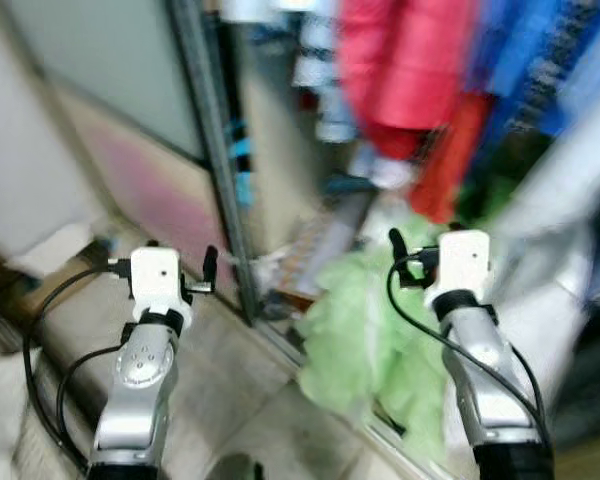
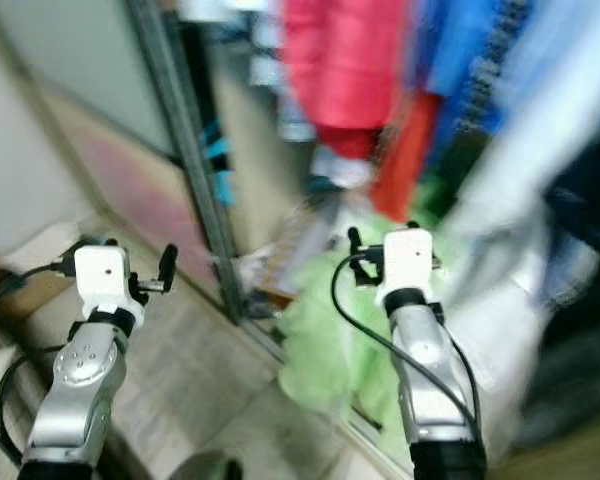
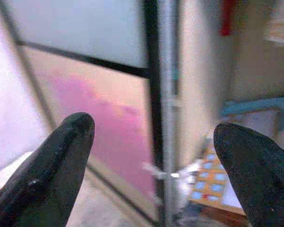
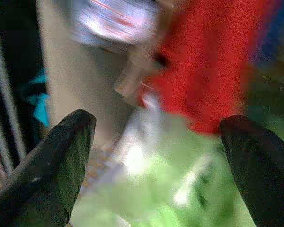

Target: Clean up the room

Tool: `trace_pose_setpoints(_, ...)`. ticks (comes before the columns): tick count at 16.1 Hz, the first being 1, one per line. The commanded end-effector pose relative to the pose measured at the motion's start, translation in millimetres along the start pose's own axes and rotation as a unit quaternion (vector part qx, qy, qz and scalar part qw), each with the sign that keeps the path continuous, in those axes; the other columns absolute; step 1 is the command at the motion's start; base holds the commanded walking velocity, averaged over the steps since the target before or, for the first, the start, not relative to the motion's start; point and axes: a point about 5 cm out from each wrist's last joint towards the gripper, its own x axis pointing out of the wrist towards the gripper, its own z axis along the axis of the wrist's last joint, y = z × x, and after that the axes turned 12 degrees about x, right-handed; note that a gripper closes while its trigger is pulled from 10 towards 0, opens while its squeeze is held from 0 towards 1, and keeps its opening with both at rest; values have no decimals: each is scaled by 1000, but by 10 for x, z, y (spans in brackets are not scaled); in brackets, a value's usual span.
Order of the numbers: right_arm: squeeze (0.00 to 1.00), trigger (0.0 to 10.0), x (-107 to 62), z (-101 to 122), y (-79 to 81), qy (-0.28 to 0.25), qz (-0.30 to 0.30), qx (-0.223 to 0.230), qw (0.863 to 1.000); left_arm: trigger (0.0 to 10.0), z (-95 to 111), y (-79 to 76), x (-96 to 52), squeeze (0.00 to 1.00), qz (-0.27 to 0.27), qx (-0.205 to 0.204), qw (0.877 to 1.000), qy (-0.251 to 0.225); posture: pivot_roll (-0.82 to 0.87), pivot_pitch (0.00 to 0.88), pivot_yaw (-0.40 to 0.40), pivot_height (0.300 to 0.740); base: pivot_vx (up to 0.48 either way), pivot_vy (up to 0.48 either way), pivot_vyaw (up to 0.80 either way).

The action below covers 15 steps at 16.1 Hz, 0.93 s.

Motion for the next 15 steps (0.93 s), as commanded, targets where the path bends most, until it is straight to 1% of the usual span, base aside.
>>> trace_pose_setpoints(1,0,10000,33,-7,91,0,16,10,1000,10000,3,68,9,0,12,16,1000,1,49,0,-19,740,0,0,800)
trace_pose_setpoints(2,0,10000,39,-9,103,1,21,12,1000,10000,4,66,9,0,12,17,1000,2,49,0,-19,740,0,0,800)
trace_pose_setpoints(4,0,10000,55,-4,127,1,32,12,999,10000,8,70,-4,0,28,41,999,2,56,0,-29,740,0,0,800)
trace_pose_setpoints(6,0,10000,62,-4,129,0,35,15,999,10000,10,69,4,0,25,38,999,1,60,0,-32,740,0,0,800)
trace_pose_setpoints(8,0,10000,69,-7,134,0,37,16,999,10000,24,66,18,0,8,32,999,-12,59,0,-31,740,0,0,800)
trace_pose_setpoints(11,0,10000,95,10,143,-6,39,16,999,10000,30,88,44,0,25,45,999,-6,57,0,-30,740,0,0,800)
trace_pose_setpoints(13,0,10000,115,21,144,-11,37,21,999,10000,40,101,63,0,40,56,998,-2,66,0,-26,740,0,0,431)
trace_pose_setpoints(15,0,10000,122,14,151,-14,30,27,999,10000,40,115,76,0,21,54,998,-11,67,0,-8,740,0,0,0)
